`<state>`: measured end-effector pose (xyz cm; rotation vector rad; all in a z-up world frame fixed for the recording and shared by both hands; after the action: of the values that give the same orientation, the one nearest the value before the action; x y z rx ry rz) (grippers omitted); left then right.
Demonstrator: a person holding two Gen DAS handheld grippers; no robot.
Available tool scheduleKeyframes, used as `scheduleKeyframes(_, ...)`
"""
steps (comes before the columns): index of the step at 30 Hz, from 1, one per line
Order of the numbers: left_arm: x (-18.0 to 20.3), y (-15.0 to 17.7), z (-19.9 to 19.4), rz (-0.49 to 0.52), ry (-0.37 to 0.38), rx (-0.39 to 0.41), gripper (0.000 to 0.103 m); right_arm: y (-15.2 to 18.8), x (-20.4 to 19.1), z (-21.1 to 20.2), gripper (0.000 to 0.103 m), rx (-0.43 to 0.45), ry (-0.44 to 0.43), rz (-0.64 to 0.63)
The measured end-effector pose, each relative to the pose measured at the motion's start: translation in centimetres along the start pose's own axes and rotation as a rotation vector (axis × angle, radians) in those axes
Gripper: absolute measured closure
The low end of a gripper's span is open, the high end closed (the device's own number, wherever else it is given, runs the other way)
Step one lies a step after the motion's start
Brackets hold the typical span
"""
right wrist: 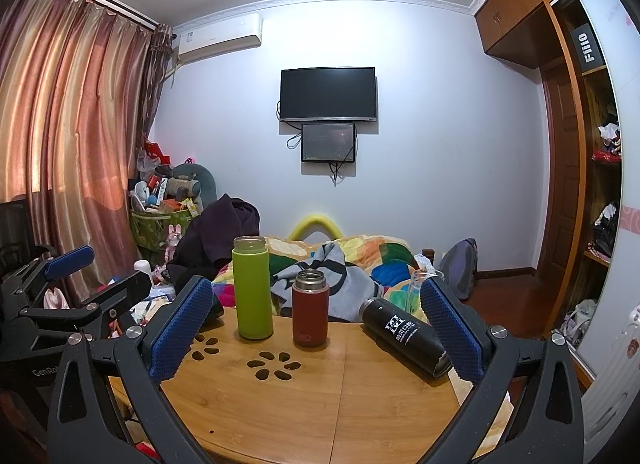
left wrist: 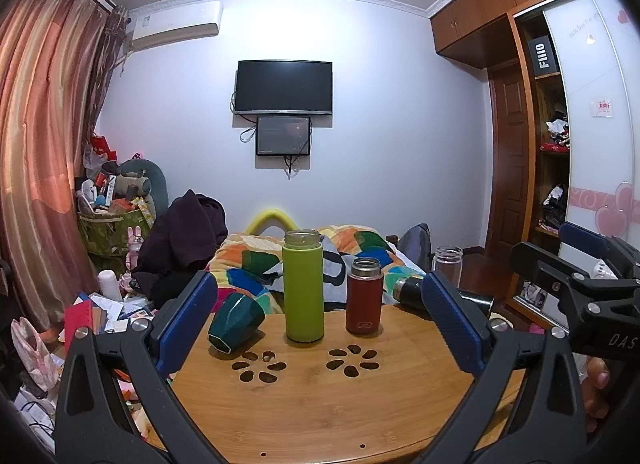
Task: Flip cup upside down
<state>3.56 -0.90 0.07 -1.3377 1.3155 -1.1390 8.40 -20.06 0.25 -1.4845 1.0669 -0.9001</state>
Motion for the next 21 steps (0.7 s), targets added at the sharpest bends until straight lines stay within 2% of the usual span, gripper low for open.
scheduleKeyframes(21, -0.02, 0.17, -0.11, -0.004, -0.004, 0.003, 0.000, 0.05, -0.04, -0.19, 0.000, 0.010, -0.002, 0.000)
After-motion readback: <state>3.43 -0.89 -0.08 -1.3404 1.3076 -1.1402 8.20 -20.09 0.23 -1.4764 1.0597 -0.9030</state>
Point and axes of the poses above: each gripper's, at about its wrist camera, not at the fingertips, and z roughly the way its jaws point, x to its right, y to its underside, the point moved 5 cm from there along z, roughly the way its jaws point
